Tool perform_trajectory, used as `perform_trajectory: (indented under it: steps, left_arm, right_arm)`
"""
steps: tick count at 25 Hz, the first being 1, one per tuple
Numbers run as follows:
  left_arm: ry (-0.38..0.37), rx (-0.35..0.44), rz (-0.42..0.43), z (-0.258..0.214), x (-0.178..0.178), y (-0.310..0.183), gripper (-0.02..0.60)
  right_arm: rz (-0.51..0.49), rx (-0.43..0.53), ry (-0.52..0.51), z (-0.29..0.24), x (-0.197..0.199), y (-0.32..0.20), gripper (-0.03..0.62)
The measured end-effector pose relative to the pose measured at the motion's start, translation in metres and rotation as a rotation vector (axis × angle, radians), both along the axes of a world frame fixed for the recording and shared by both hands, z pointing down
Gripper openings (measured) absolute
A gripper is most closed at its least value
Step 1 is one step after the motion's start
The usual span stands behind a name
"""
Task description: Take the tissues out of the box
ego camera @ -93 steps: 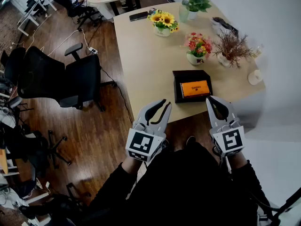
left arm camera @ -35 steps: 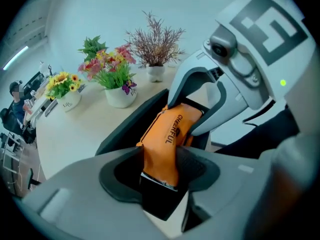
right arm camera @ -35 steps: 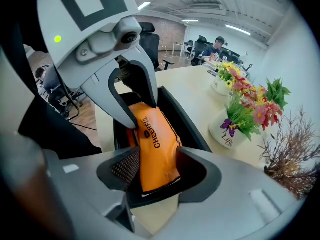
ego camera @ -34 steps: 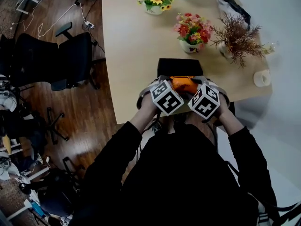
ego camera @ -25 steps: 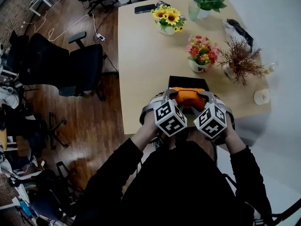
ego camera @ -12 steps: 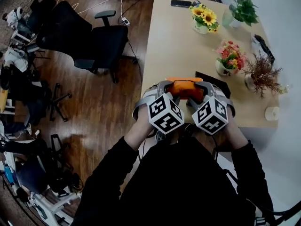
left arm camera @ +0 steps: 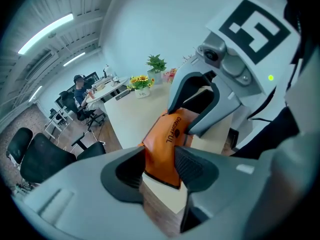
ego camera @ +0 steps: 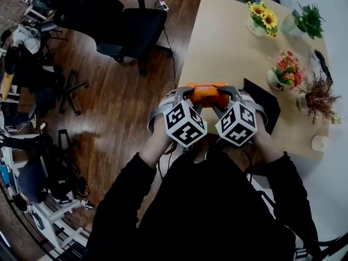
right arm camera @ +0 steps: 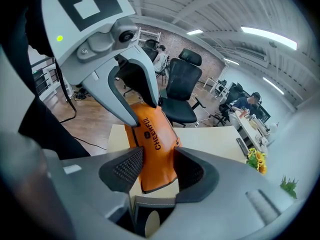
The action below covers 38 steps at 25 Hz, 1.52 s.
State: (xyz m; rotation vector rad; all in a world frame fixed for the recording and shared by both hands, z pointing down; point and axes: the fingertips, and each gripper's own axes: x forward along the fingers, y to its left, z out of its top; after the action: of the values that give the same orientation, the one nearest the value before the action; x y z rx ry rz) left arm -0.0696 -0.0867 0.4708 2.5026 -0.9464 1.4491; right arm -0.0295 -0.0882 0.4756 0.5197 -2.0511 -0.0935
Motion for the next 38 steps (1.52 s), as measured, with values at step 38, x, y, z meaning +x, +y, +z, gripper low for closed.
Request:
perform_trajectory:
  steps: [38]
  left_arm:
    - [-0.026,-0.286,0.003,0.103,0.009,-0.031,0.172]
  right_arm:
    - [-0.044,-0.23,0.119,0.099,0.003,-0.026,0.187]
